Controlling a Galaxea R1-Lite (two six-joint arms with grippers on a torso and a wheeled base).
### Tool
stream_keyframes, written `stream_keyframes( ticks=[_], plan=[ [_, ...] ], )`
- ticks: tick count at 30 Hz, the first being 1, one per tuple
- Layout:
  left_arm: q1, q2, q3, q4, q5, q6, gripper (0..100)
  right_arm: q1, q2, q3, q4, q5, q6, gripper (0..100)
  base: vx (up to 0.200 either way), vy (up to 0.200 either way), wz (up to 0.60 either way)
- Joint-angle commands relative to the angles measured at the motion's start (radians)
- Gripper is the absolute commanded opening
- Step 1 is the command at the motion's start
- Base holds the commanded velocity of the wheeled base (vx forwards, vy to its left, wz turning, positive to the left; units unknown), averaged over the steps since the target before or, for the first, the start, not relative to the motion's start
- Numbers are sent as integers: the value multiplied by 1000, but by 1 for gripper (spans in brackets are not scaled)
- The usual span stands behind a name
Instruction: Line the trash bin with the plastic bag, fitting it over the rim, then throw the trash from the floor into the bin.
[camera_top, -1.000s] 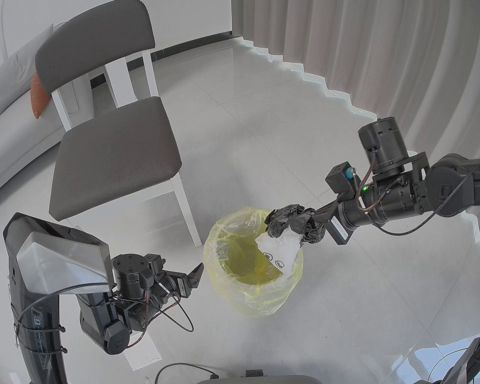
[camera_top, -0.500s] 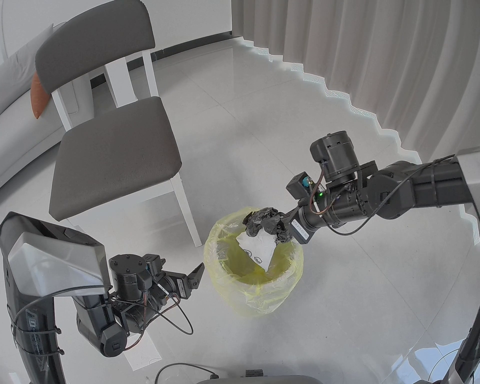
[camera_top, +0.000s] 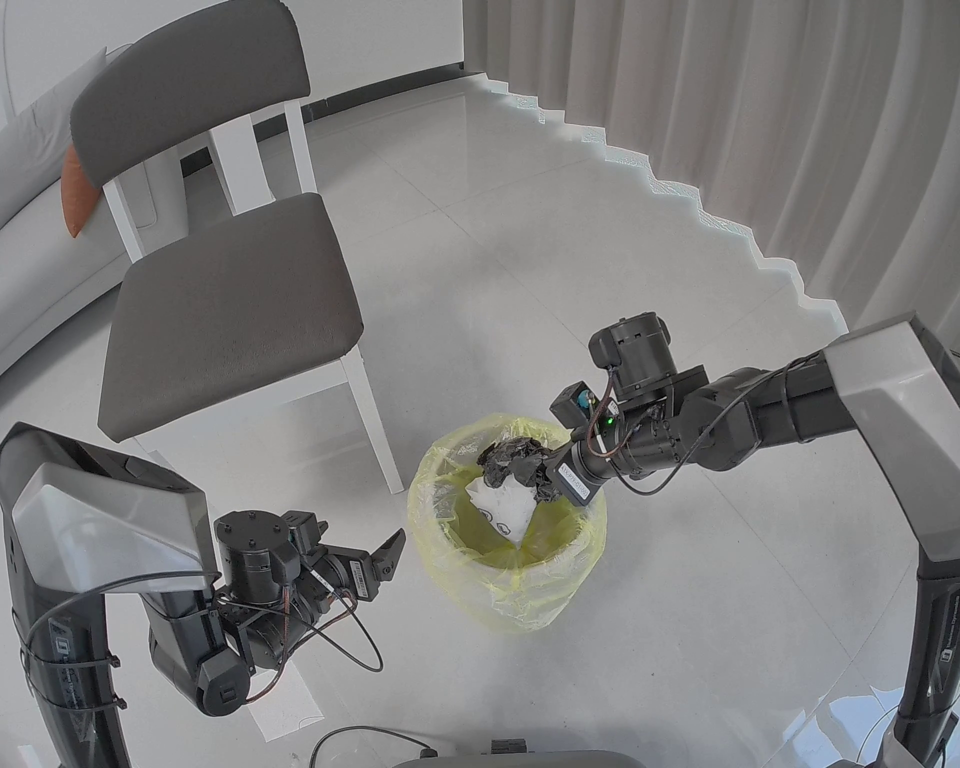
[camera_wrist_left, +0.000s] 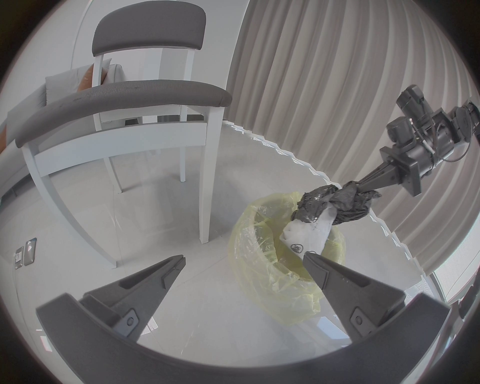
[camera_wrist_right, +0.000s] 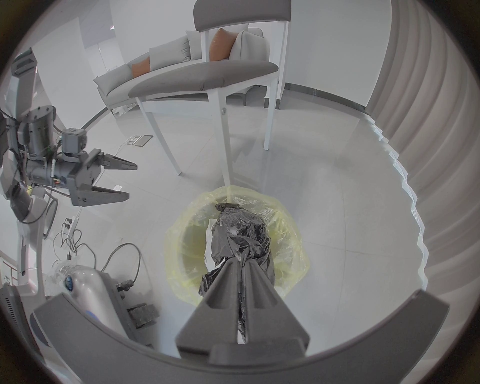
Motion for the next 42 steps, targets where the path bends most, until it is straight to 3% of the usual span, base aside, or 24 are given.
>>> stream_keyframes(
  ticks=[1, 29, 42],
  plan=[
    [4, 2, 3, -18, 0, -1, 100, -3, 54, 0, -1, 0, 0, 0, 0, 0, 0],
    [-1, -35, 32, -18, 0, -37, 100, -15, 315, -141, -12, -15, 0, 0, 0, 0, 0],
    [-1, -48, 38, -18, 0, -42, 100, -15, 334, -141, -40, -18, -3, 0, 0, 0, 0]
  ],
)
